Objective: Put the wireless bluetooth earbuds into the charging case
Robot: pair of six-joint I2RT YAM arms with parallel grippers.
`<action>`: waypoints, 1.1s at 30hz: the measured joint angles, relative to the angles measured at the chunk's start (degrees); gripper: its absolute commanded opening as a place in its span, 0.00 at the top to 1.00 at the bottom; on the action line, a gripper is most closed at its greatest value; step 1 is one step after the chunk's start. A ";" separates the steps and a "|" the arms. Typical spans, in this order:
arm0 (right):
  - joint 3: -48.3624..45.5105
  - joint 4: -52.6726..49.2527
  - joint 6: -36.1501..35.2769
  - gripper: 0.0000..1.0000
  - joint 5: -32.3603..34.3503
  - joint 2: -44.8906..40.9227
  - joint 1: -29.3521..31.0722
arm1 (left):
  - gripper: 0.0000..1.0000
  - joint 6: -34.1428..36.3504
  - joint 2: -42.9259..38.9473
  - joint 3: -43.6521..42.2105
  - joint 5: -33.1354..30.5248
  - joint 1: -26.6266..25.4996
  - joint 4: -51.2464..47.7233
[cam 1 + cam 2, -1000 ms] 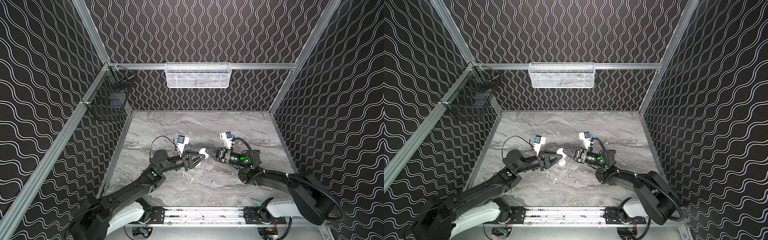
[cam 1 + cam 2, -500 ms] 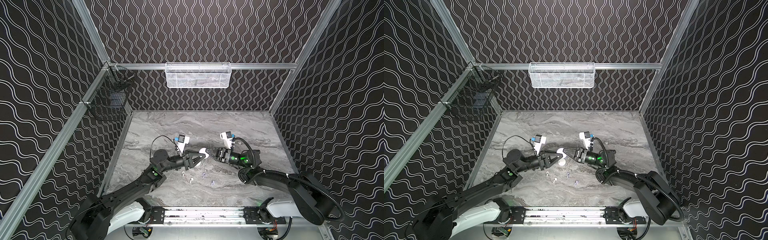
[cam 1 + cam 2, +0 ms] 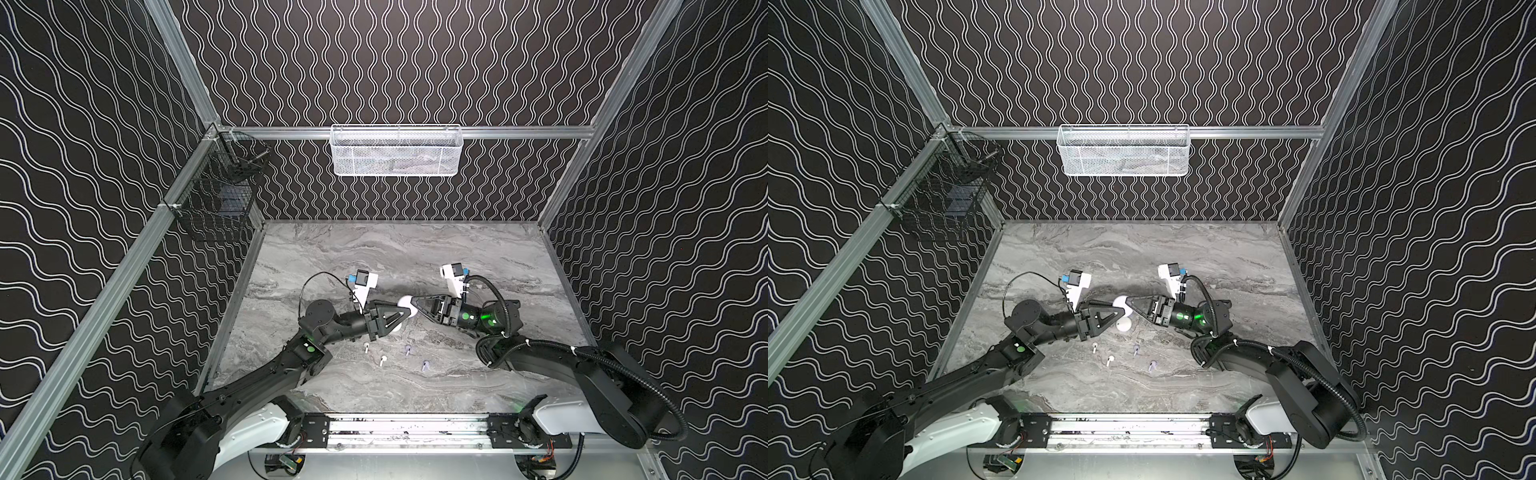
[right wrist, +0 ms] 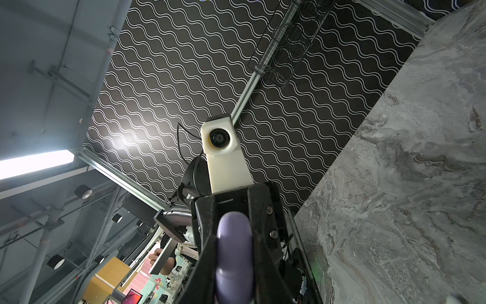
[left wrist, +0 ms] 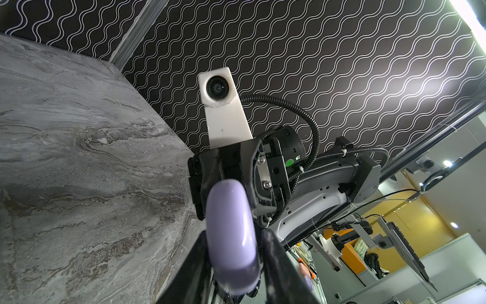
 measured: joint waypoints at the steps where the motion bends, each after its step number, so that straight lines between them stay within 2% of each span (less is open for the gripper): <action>1: 0.00 -0.02 0.00 0.84 0.00 0.02 0.00 | 0.65 -0.02 0.20 -0.24 0.00 0.00 0.37; 4: 0.00 -0.02 0.00 0.84 0.02 0.20 0.00 | 0.71 -0.09 0.39 -0.55 0.04 0.00 1.07; 9: 0.00 0.94 -0.09 0.84 0.17 0.81 -0.07 | 0.73 -1.51 0.42 -0.55 0.09 0.00 1.51; 11: 0.00 1.42 0.00 0.84 0.20 1.11 -0.07 | 0.77 -1.55 0.37 -0.55 -0.02 0.00 1.40; 12: -0.02 1.86 0.00 0.80 0.17 1.22 -0.07 | 0.79 -1.64 0.31 -0.55 0.00 0.00 1.31; 15: -0.24 2.99 0.24 0.60 0.17 1.40 -0.07 | 0.80 -1.42 -0.02 -0.44 0.13 0.00 0.81; 18: -0.79 2.95 1.03 0.46 0.15 1.33 -0.07 | 0.80 -0.63 -0.02 -0.13 -0.09 0.00 0.07; 24: -2.82 0.81 1.14 0.39 0.13 -3.04 -1.60 | 0.79 1.79 0.68 0.70 -0.44 0.00 -1.09; 28: -2.80 -9.88 -3.30 0.35 0.24 -10.23 -3.21 | 0.79 3.93 1.75 1.11 -1.05 0.00 -1.86; 33: 4.39 -37.66 -15.65 0.32 4.00 -20.17 -4.04 | 0.78 7.06 3.93 0.61 -1.79 0.00 -3.17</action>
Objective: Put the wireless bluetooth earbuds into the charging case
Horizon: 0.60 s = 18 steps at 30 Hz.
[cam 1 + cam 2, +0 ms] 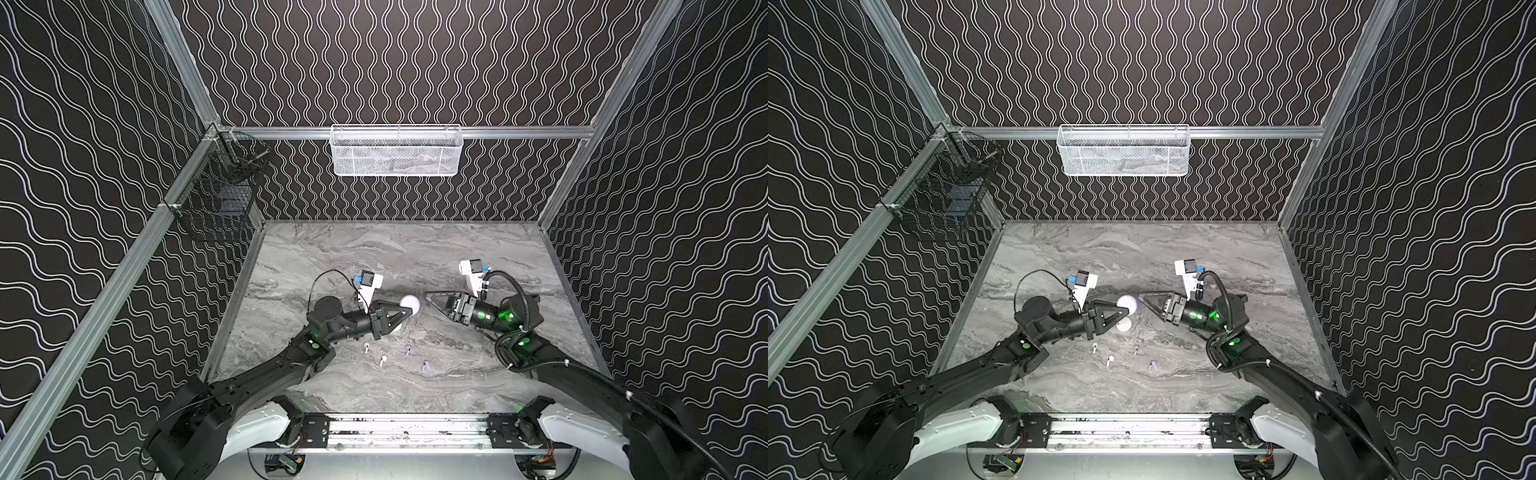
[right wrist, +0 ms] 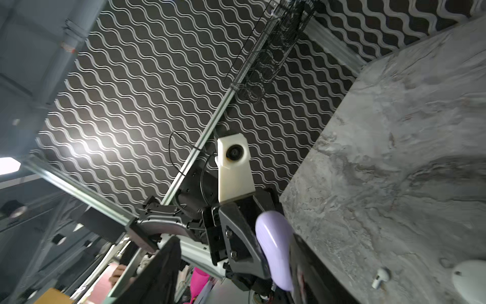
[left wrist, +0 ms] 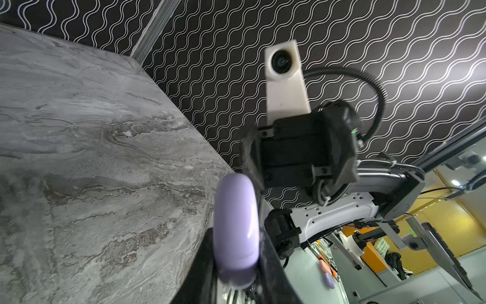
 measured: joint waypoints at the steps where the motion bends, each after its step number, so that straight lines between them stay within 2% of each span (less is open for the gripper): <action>1: 1.55 -4.57 -2.27 0.32 0.96 -0.92 -0.02 | 0.79 0.55 0.35 -0.20 -0.24 0.00 -0.15; 5: 6.19 -22.64 -10.67 0.32 5.29 -2.29 -0.02 | 0.79 3.10 2.60 -1.20 -1.22 0.00 -0.33; 8: 7.50 -32.46 -14.78 0.31 7.80 -2.40 -0.02 | 0.79 4.72 4.22 -1.88 -1.25 0.00 0.15; 18: 9.16 -47.28 -21.07 0.30 12.63 -2.84 -0.02 | 0.80 11.56 4.44 -3.45 -2.47 -0.55 -1.53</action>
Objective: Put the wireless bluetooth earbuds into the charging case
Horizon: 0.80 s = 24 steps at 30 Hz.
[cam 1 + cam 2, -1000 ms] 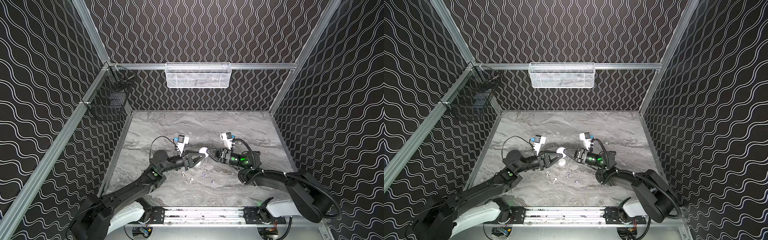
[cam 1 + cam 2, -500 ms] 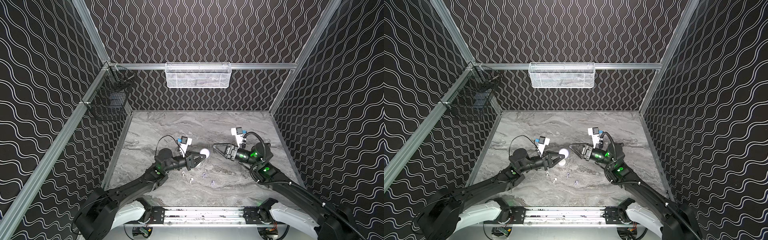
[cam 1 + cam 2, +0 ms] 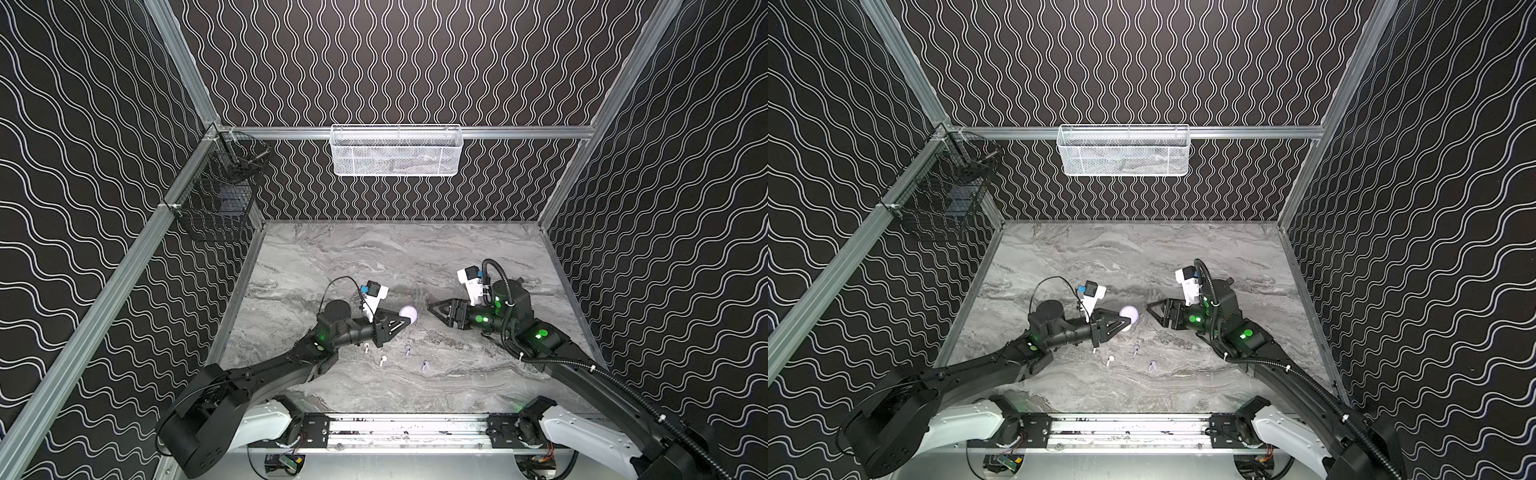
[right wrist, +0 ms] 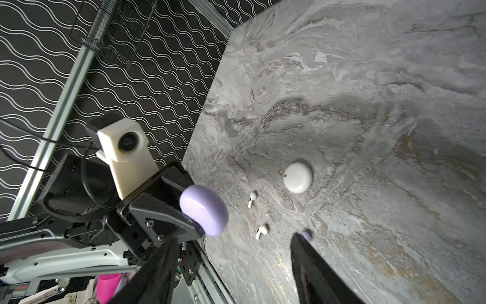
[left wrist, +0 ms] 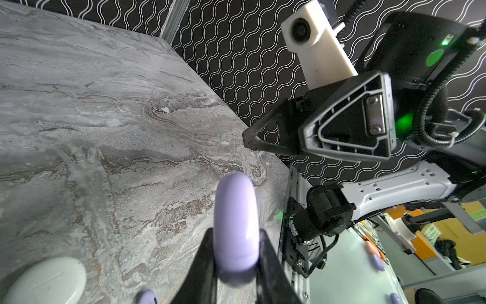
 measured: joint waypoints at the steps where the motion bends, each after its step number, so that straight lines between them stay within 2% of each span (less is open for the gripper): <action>1: 0.15 -0.76 -0.50 0.30 0.13 0.11 0.00 | 0.80 0.94 -0.17 -0.39 -0.04 -0.20 -0.11; 10: 0.55 -4.87 -1.60 0.30 0.50 1.25 0.44 | 0.79 5.51 -1.07 -3.06 -1.36 -0.96 -1.11; 18: 0.63 -5.51 -1.75 0.30 1.18 5.16 4.98 | 0.80 8.57 -1.09 -3.67 -1.38 -1.05 -1.42; 24: 3.43 -7.58 -3.10 0.30 2.27 7.80 7.80 | 0.80 10.40 -5.38 -4.37 -2.10 -1.05 -3.21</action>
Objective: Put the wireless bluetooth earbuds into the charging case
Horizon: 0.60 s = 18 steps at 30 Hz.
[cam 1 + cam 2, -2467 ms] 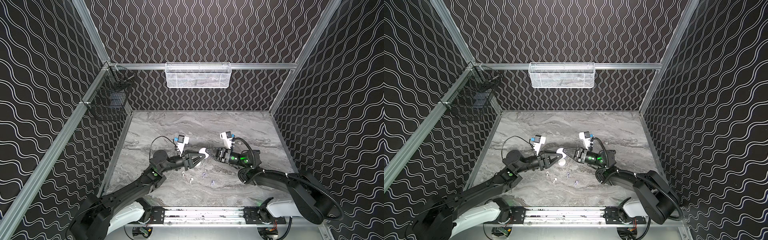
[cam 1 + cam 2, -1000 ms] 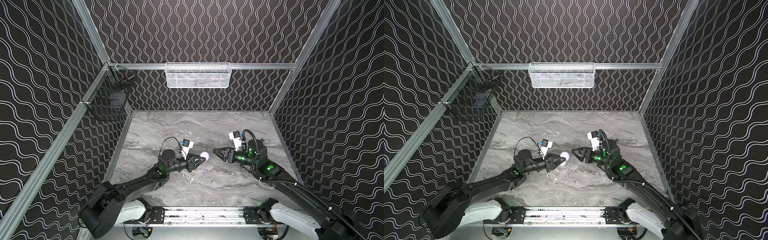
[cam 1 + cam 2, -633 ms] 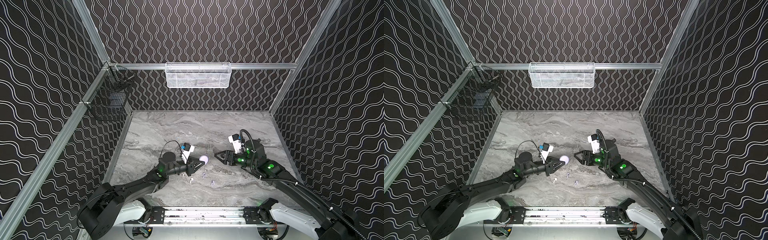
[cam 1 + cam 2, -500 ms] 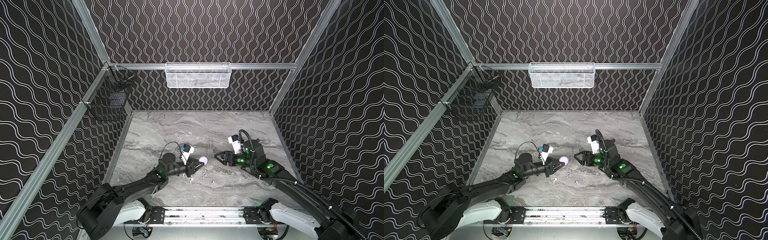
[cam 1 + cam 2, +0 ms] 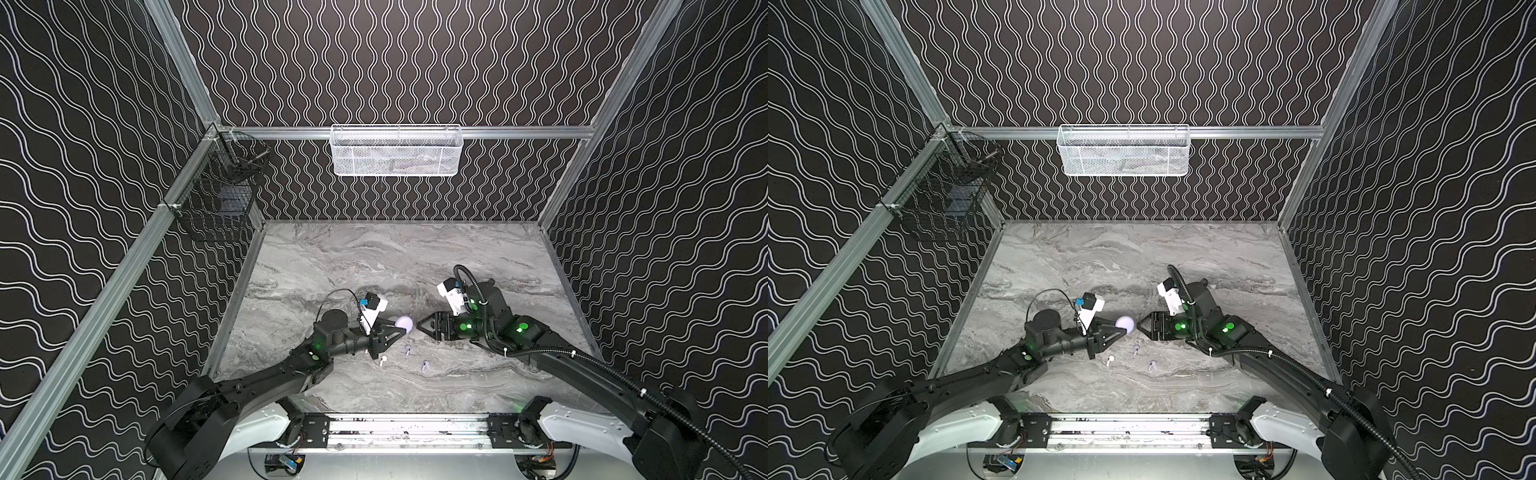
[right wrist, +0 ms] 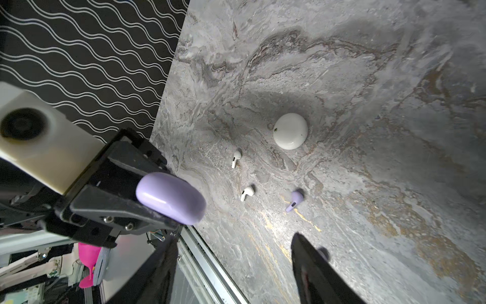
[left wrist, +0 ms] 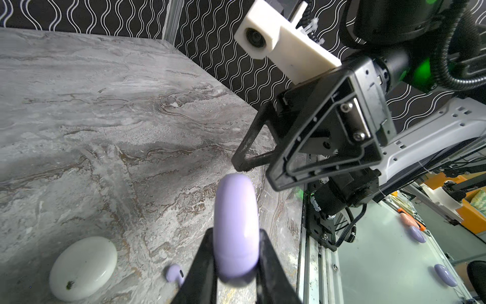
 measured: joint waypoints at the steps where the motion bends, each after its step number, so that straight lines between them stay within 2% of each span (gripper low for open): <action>1: 0.33 0.00 -0.26 0.30 0.20 0.33 0.48 | 0.80 0.50 -0.59 -0.09 -0.35 0.00 -0.55; 18: 2.29 0.04 0.20 0.30 3.15 5.05 4.24 | 0.80 1.90 -0.90 -0.35 -2.27 -0.09 -2.40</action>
